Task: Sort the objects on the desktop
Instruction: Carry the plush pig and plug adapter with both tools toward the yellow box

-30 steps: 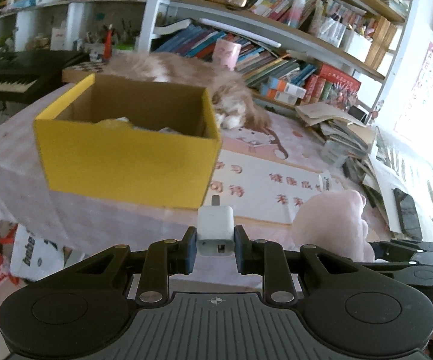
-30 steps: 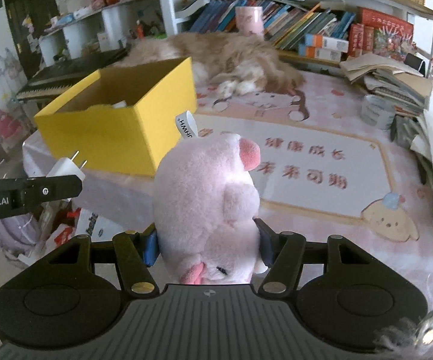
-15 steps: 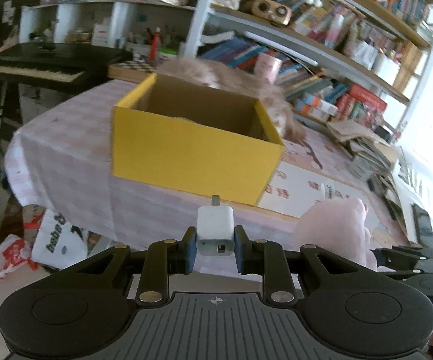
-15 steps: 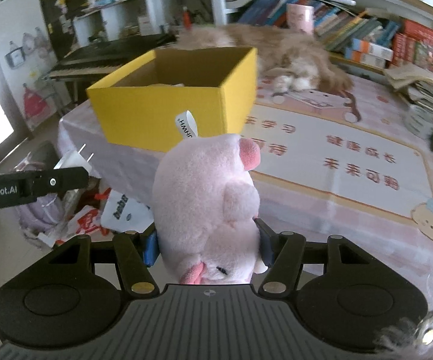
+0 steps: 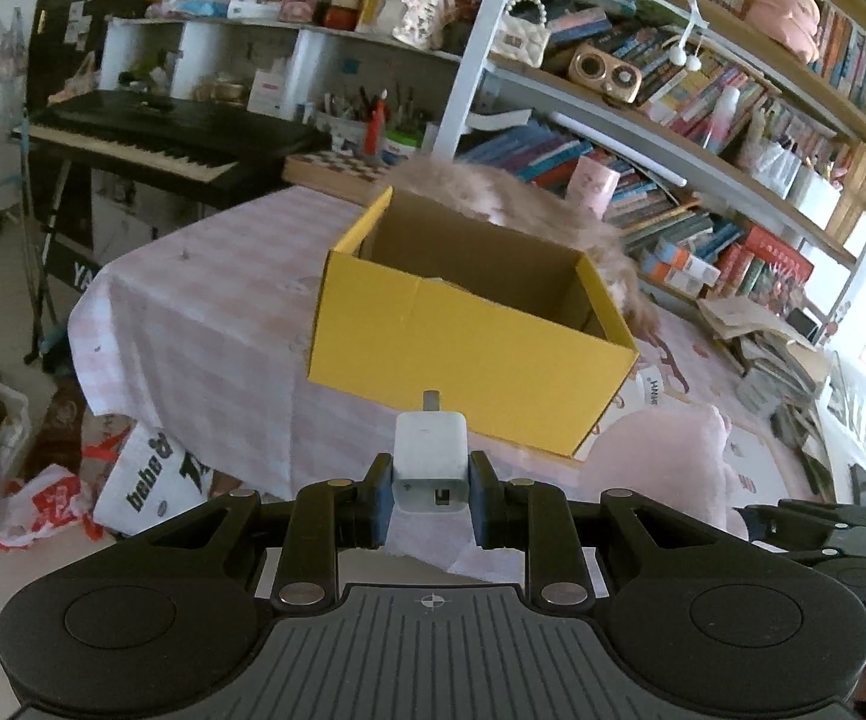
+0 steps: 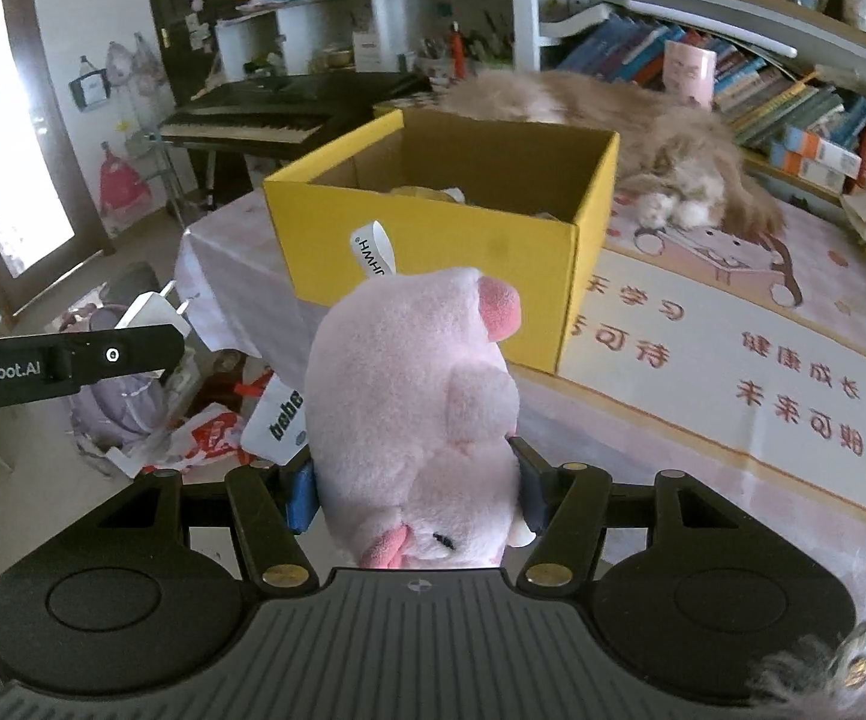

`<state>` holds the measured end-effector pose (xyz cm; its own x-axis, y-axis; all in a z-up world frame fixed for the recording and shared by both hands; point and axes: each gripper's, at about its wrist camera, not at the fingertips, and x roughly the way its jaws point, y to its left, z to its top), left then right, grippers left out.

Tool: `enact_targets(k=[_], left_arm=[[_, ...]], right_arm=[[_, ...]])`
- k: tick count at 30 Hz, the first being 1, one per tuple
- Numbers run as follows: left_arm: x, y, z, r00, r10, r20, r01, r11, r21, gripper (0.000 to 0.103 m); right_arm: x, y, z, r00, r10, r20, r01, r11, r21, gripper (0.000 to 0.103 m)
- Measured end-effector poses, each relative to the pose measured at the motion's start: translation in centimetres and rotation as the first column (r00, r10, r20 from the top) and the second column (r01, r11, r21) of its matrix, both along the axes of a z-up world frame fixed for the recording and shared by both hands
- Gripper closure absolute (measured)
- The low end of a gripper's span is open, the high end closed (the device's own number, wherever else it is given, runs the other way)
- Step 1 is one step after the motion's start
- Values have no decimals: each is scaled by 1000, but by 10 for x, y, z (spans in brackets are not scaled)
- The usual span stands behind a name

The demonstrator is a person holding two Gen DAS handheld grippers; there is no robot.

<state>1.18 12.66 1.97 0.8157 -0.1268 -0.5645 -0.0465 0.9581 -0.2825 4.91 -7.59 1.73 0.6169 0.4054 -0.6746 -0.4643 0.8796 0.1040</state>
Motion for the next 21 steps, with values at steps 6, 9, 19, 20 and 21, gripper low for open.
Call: enact_targets(k=[6, 9, 19, 20, 21], left_arm=[[10, 2, 6, 1000, 2, 26, -2, 1000, 1, 79], [18, 3, 10, 999, 0, 41, 0, 1000, 7, 79], [66, -4, 29, 994, -16, 104, 13, 999, 33, 79], [71, -5, 31, 994, -16, 109, 13, 999, 35, 79], [78, -7, 32, 993, -17, 113, 12, 999, 38, 79]], right_arm=[[9, 5, 5, 1000, 14, 9, -14, 1000, 13, 45], [17, 7, 9, 1000, 16, 24, -17, 1000, 17, 45], [74, 4, 40, 992, -8, 123, -2, 997, 75, 45], [80, 4, 42, 991, -7, 131, -3, 997, 77, 45], [88, 3, 44, 990, -8, 139, -3, 997, 79, 45]])
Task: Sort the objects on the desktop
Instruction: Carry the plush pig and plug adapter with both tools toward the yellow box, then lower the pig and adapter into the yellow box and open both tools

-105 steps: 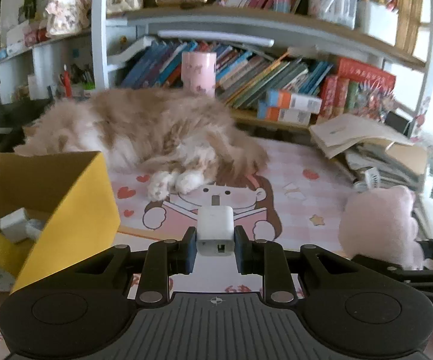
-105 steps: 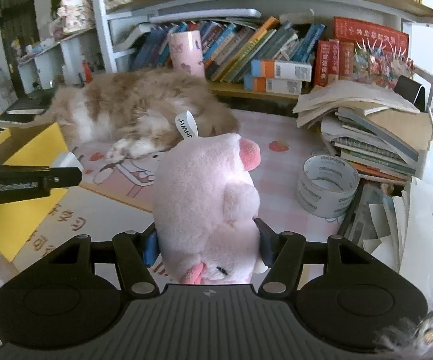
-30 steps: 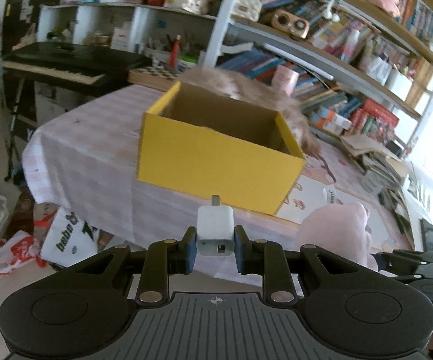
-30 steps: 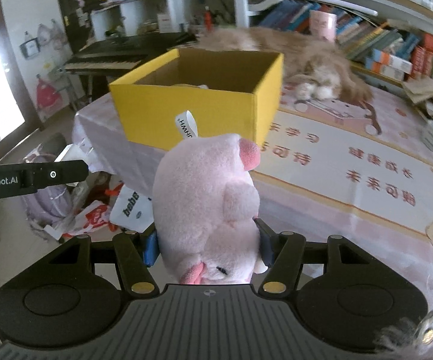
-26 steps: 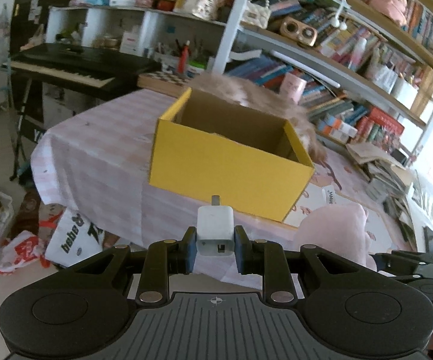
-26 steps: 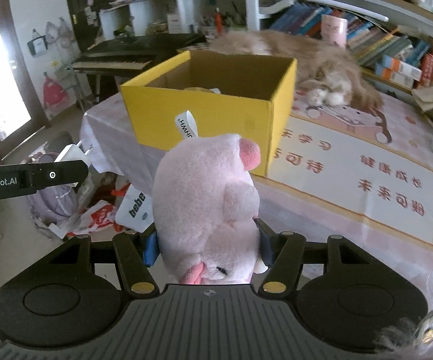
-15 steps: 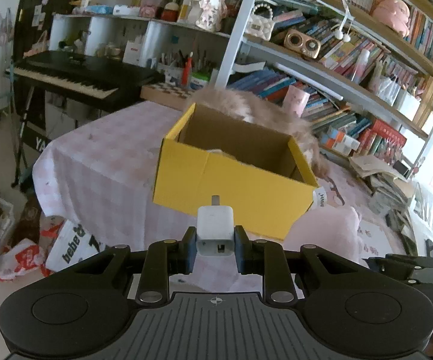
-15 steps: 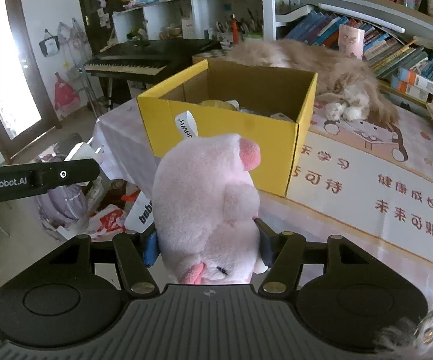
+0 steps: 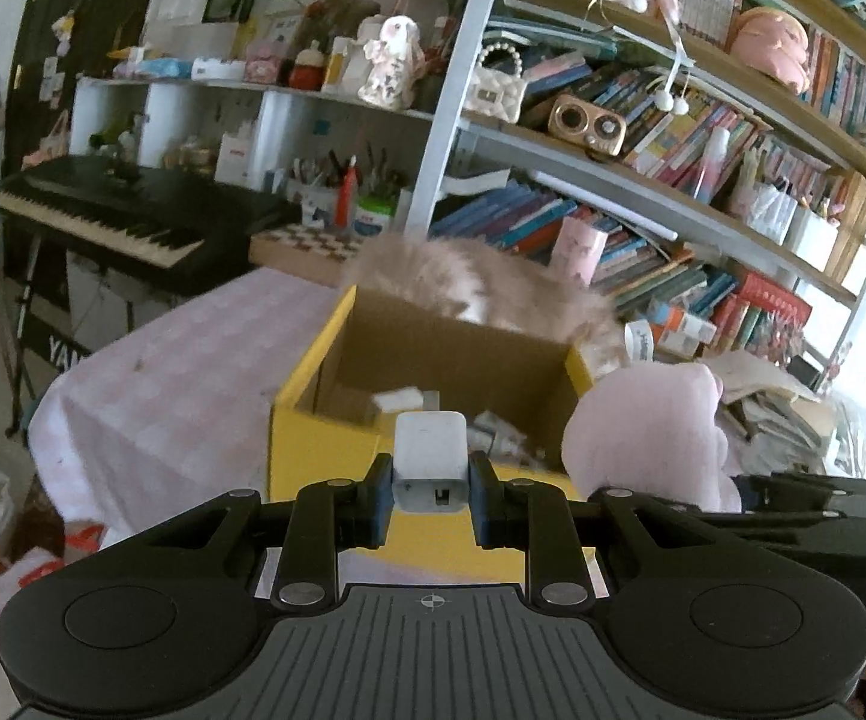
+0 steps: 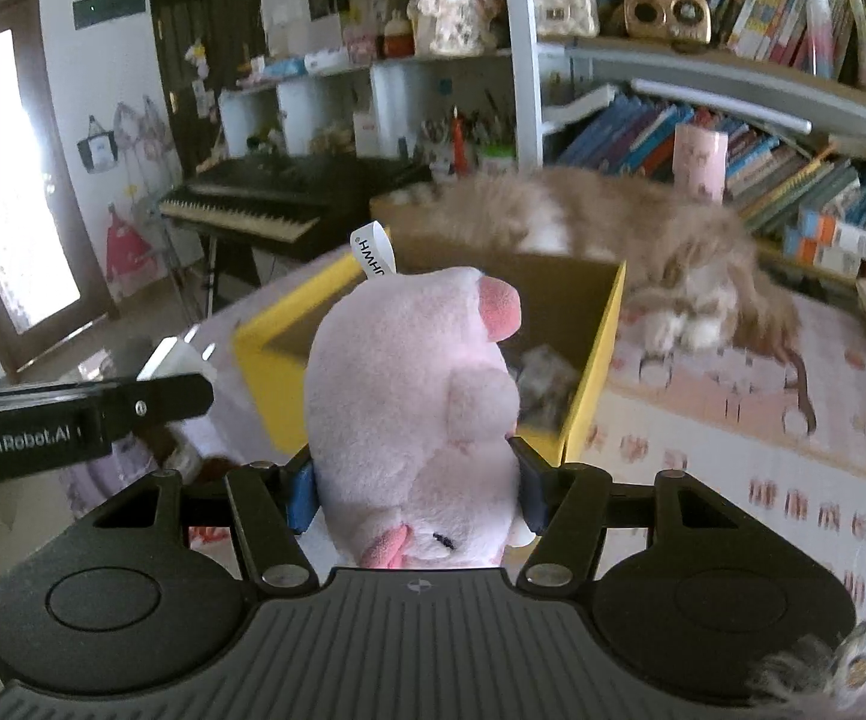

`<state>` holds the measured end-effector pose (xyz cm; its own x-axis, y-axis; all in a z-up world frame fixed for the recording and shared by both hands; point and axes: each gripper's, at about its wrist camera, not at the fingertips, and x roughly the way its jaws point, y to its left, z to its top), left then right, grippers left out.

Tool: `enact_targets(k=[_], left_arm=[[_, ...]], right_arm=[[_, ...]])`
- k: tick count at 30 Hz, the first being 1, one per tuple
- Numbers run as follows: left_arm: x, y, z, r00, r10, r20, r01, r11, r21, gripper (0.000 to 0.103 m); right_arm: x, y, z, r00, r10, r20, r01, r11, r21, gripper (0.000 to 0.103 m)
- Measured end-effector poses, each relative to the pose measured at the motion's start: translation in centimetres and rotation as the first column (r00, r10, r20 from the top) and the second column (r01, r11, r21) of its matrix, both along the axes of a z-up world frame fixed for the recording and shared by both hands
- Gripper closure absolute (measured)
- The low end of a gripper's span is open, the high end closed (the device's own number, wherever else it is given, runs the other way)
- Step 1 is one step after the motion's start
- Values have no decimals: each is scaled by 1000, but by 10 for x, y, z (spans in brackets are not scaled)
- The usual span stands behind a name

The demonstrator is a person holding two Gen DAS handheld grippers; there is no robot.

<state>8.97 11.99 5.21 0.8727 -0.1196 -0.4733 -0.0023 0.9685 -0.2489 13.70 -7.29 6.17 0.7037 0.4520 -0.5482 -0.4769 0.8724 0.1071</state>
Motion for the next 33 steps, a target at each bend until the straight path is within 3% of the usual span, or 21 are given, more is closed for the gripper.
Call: enact_targets(k=[7, 13, 24, 33], left_arm=[[51, -5, 9, 1000, 6, 23, -6, 1000, 30, 79], [102, -9, 8, 1000, 8, 3, -8, 999, 49, 79], [203, -23, -20, 990, -16, -143, 29, 996, 89, 79], [237, -39, -42, 968, -52, -247, 89, 986, 139, 79]], right_arm=[[56, 4, 5, 1000, 3, 29, -3, 1000, 6, 45], [101, 19, -12, 999, 43, 3, -42, 997, -60, 44], [145, 42, -50, 991, 124, -54, -133, 968, -213, 44], [150, 46, -61, 972, 213, -97, -232, 934, -272, 44]])
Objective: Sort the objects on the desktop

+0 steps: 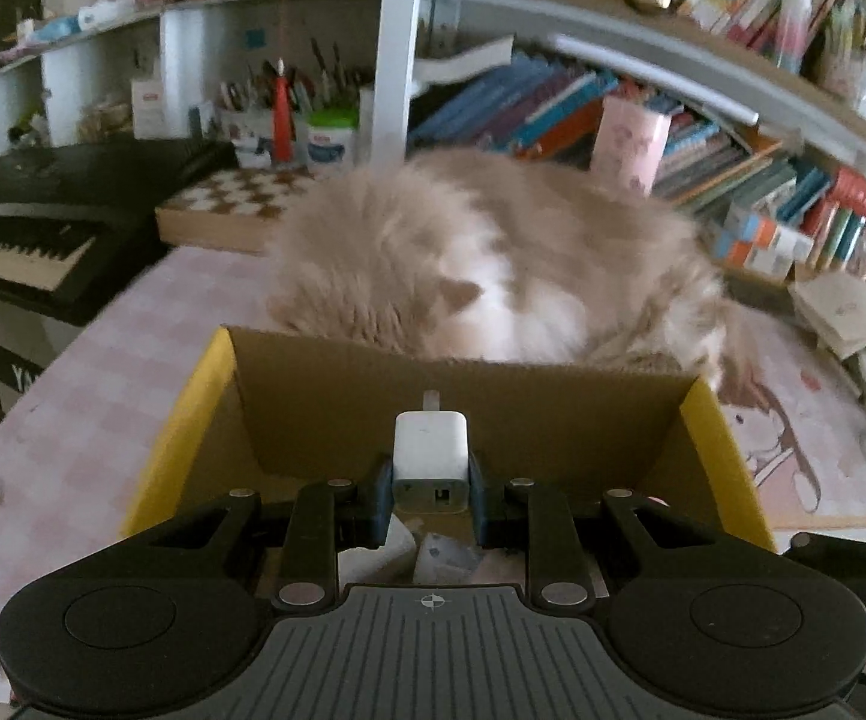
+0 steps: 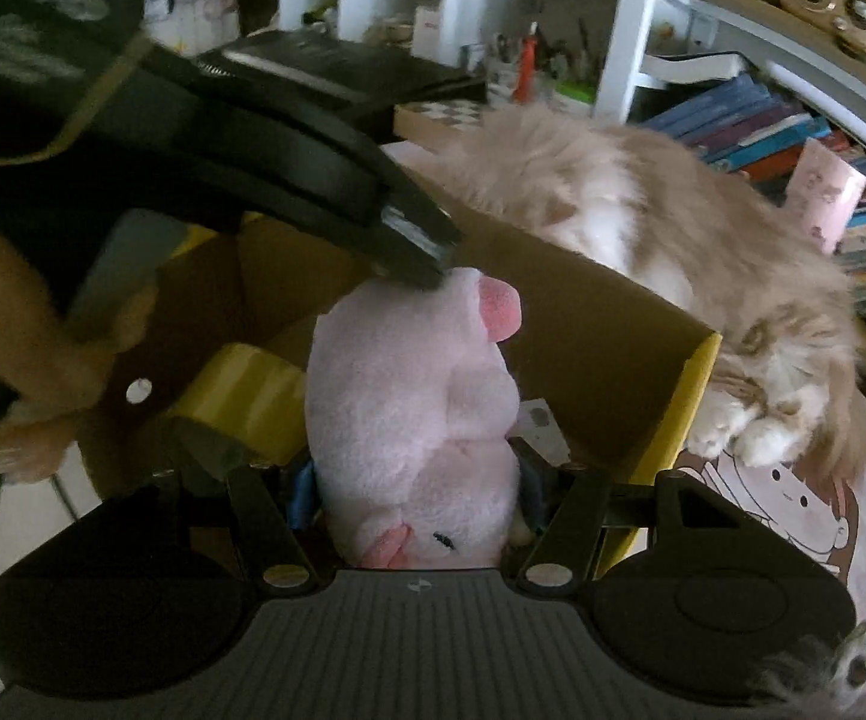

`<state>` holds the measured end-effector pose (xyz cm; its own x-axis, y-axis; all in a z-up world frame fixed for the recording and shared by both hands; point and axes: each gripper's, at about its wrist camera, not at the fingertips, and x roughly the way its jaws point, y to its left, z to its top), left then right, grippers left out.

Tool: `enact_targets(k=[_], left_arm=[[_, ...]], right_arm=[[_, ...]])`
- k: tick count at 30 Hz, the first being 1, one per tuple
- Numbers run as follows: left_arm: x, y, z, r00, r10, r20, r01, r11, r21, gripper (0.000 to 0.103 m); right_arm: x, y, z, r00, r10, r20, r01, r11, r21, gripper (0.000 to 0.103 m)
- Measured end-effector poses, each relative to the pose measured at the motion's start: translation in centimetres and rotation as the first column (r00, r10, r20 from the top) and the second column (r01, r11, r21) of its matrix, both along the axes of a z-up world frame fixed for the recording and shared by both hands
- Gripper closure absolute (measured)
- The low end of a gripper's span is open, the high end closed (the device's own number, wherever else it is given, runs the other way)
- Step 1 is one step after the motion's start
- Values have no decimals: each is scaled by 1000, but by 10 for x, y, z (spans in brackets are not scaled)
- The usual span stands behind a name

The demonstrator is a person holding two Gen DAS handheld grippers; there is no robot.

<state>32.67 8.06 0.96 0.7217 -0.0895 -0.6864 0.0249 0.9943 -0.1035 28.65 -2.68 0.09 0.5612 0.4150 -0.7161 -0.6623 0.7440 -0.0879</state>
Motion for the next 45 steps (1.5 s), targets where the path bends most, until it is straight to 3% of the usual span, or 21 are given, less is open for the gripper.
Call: enact_targets(k=[6, 11, 12, 13, 14, 16, 20, 26, 30, 36, 45], left_arm=[[11, 1, -7, 996, -16, -87, 14, 1000, -23, 79], [12, -6, -10, 993, -51, -103, 52, 999, 3, 77], [10, -7, -9, 994, -52, -91, 53, 999, 8, 76], [7, -8, -8, 995, -53, -79, 54, 998, 9, 67], [4, -8, -6, 997, -48, -64, 49, 999, 9, 51], [-3, -7, 0, 999, -32, -21, 32, 999, 5, 38], [-19, -6, 17, 998, -24, 57, 24, 1000, -9, 28], [-55, -2, 49, 982, 2, 191, -2, 1000, 0, 17], [-84, 1, 64, 964, 19, 265, -16, 1000, -13, 15], [-122, 3, 74, 950, 3, 312, -1, 1000, -7, 15], [-190, 16, 77, 936, 66, 345, -53, 997, -48, 10]], right_arm=[[5, 2, 1, 1000, 11, -18, -11, 1000, -13, 43], [4, 3, 1, 1000, -2, -10, 1, 1000, -17, 42], [4, 3, 1, 1000, -6, -7, 6, 1000, -16, 40], [4, 2, 1, 1000, -13, -4, 13, 1000, -9, 38], [4, 1, 2, 1000, -18, -1, 18, 1000, -4, 35], [1, -3, 5, 1000, -23, 17, 23, 1000, 13, 34], [-5, -12, 13, 997, -64, 46, 62, 997, 52, 33], [-23, -29, 32, 982, -157, 107, 143, 982, 126, 32], [-35, -38, 43, 969, -207, 137, 185, 970, 157, 32], [-66, -49, 54, 945, -276, 178, 243, 952, 188, 32], [-130, -64, 62, 901, -373, 221, 314, 912, 263, 30]])
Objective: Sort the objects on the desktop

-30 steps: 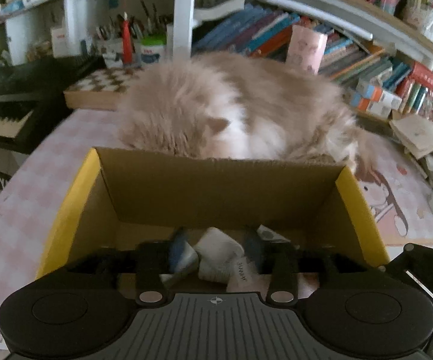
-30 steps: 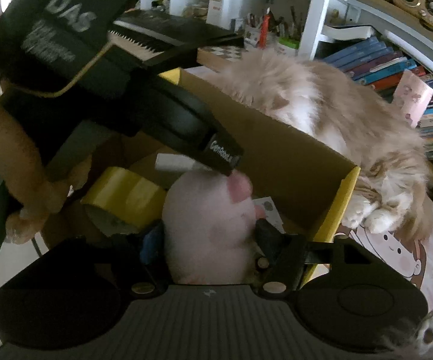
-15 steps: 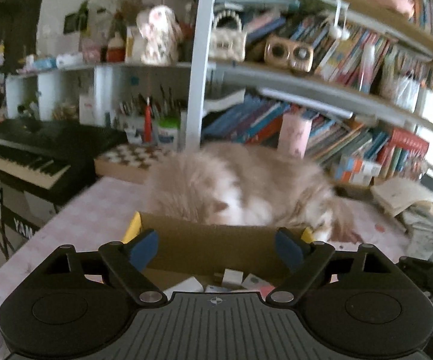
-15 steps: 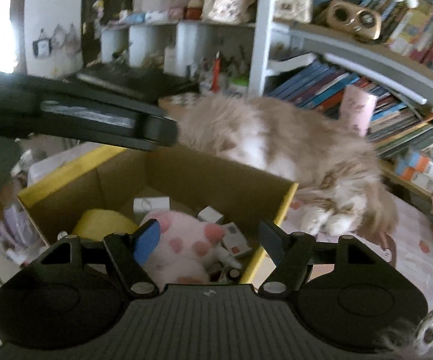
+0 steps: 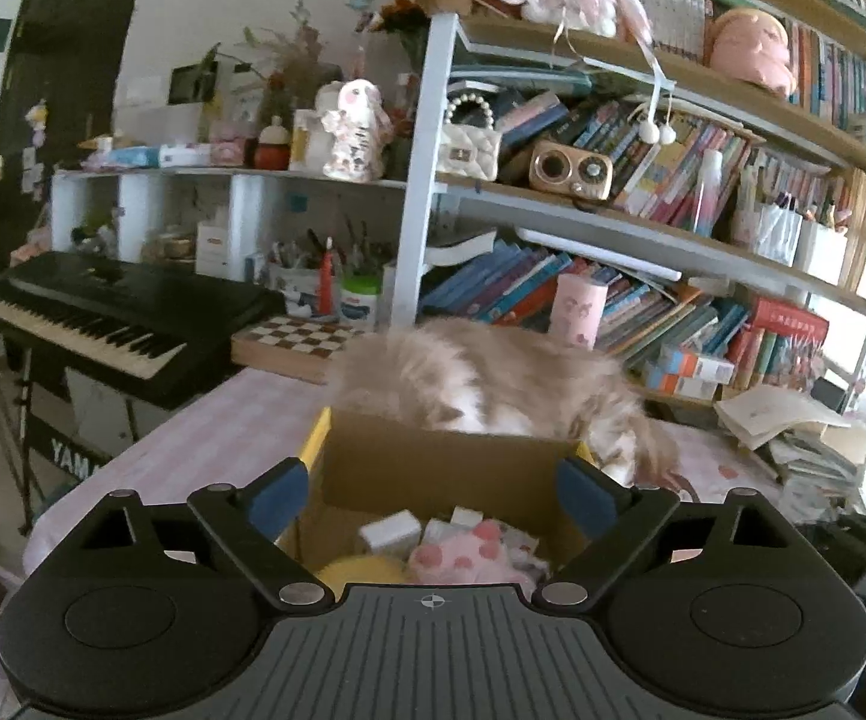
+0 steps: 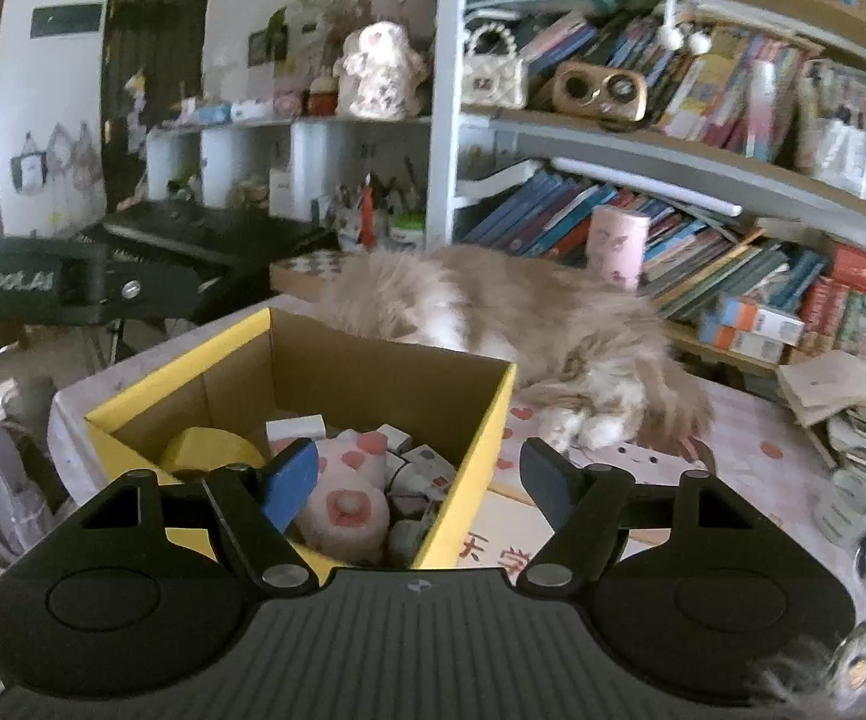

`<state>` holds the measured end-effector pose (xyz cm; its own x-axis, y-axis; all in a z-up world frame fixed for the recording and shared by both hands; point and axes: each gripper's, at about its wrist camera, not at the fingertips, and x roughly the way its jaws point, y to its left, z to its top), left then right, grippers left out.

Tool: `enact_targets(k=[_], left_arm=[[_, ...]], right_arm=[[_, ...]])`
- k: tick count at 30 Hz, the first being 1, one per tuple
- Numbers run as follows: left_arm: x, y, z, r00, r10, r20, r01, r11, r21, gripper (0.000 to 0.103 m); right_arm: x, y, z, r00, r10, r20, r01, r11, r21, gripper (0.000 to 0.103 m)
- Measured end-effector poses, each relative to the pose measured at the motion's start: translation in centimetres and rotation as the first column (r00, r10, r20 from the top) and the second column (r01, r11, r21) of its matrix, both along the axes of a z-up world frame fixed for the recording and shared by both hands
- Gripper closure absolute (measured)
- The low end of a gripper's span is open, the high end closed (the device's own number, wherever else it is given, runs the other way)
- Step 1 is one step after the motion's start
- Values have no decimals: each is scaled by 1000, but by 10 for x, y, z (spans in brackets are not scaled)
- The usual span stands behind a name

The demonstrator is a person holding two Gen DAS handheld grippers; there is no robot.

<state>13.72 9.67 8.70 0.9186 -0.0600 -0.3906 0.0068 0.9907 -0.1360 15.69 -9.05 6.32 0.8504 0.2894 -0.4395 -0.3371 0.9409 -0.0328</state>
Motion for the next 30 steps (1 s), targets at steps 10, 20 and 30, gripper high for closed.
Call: enact_targets(k=[10, 20, 30], left_arm=[[-66, -1, -17, 999, 35, -24, -35, 999, 10, 10], [-104, -20, -33, 998, 13, -63, -8, 998, 65, 6], [-121, -51, -50, 996, 4, -92, 8, 992, 125, 2]], right_arm=[[-69, -15, -5, 996, -92, 12, 91, 995, 28, 30], [-113, -26, -23, 991, -133, -25, 133, 991, -4, 29], [-143, -52, -44, 965, -255, -65, 256, 967, 10, 28]])
